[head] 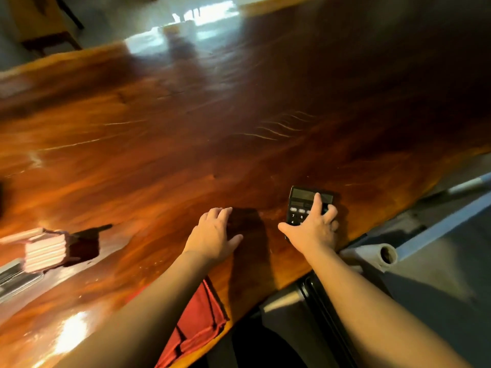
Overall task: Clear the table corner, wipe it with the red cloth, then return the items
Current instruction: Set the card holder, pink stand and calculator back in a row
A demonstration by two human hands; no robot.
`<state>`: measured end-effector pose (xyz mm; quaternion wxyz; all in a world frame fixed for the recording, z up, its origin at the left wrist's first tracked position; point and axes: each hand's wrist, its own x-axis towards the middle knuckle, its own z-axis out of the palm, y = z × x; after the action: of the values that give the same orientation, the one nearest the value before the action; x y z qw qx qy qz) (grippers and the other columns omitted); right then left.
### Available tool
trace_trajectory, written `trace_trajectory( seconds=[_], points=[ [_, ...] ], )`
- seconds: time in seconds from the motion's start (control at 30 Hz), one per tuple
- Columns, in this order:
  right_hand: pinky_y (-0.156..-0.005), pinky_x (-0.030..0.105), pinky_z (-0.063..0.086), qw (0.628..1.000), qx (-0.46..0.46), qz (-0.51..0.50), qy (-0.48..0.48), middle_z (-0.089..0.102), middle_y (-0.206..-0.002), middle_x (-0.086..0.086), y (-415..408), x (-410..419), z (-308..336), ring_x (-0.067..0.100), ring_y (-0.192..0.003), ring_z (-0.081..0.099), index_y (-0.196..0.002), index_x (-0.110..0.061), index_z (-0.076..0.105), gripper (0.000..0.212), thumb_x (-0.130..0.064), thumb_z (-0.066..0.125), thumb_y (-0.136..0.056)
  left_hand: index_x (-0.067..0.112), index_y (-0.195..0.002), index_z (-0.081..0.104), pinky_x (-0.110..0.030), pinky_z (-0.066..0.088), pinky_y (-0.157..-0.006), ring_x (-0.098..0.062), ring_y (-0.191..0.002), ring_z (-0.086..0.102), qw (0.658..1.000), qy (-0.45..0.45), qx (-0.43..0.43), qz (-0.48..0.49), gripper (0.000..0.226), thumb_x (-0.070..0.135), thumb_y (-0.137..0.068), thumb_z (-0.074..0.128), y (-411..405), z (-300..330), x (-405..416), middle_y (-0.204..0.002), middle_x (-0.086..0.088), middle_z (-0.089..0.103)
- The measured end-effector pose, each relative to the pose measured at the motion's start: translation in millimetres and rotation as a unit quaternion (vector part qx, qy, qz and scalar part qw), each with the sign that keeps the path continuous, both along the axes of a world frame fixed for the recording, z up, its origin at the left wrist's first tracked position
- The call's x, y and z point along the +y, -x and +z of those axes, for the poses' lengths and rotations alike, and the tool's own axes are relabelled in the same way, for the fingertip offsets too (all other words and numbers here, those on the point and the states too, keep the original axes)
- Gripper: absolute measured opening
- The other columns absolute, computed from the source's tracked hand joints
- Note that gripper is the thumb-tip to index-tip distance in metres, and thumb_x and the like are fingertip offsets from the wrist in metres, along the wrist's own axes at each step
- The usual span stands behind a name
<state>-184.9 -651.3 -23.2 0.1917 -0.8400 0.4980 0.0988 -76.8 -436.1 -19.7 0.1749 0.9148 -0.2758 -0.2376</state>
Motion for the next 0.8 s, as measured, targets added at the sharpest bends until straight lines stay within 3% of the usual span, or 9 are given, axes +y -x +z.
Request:
trace_trajectory(
  seconds=[0.27,0.53,0.8],
  points=[
    [-0.093,0.047,0.05,0.991,-0.051,0.12,-0.012,0.017,-0.15,0.008,-68,102,13,0.037,-0.127,0.039,-0.154,-0.035,0.011,0.124,-0.07,0.076,-0.055,0.018,-0.145,0.041,-0.039,0.041,-0.104,-0.029,-0.127,0.047,0.993,0.025,0.017,0.111,0.074,0.049,-0.083,0.066,3,6,123,-0.139,-0.006,0.049],
    [-0.097,0.049,0.049,0.962,-0.067,0.26,-0.04,0.02,-0.15,0.01,-133,241,20,0.039,-0.125,0.04,-0.151,-0.032,0.016,0.123,-0.069,0.074,-0.049,0.022,-0.146,0.04,-0.035,0.039,-0.105,-0.024,-0.129,0.045,0.971,0.021,0.023,0.237,0.072,0.051,-0.084,0.065,22,8,250,-0.141,-0.002,0.048],
    [-0.101,0.052,0.047,0.939,-0.052,0.338,-0.046,0.021,-0.151,0.011,-178,334,13,0.04,-0.127,0.039,-0.153,-0.03,0.018,0.122,-0.068,0.077,-0.053,0.022,-0.146,0.042,-0.035,0.037,-0.106,-0.024,-0.13,0.045,0.948,0.029,0.021,0.315,0.071,0.049,-0.085,0.066,40,9,328,-0.142,-0.002,0.048]
  ],
)
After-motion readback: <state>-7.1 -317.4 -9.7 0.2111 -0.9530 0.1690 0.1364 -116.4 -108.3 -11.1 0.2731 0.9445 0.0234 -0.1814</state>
